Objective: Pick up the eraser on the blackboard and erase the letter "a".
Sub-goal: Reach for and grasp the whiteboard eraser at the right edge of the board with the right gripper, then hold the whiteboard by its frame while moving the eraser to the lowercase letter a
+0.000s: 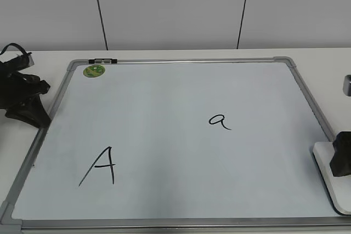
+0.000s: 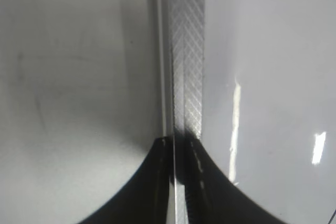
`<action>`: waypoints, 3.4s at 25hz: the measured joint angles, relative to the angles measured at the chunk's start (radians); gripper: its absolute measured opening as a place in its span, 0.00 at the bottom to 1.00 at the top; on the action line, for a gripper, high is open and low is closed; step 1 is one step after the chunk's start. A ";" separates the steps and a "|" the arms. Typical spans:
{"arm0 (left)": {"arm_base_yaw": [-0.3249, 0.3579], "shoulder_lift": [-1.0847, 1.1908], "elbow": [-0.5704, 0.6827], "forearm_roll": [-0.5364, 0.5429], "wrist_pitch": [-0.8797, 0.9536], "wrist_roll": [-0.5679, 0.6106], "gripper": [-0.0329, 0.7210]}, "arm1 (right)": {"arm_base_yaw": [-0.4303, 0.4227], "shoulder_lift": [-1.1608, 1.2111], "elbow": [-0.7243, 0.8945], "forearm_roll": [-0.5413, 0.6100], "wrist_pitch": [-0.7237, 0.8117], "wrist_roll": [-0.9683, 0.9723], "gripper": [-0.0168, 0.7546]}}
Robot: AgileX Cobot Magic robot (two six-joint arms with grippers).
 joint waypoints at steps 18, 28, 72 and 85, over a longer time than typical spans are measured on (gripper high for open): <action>0.000 0.000 0.000 0.002 0.000 0.000 0.09 | 0.000 0.185 -0.007 -0.063 -0.167 0.096 0.84; 0.000 0.000 0.000 0.002 0.000 0.000 0.09 | 0.000 0.185 -0.007 -0.069 -0.181 0.112 0.84; 0.000 0.000 0.000 0.007 0.000 0.000 0.09 | 0.000 0.186 -0.301 0.014 0.078 0.000 0.72; 0.000 0.000 0.000 0.007 0.000 0.000 0.09 | 0.194 0.497 -0.724 0.024 0.261 -0.048 0.72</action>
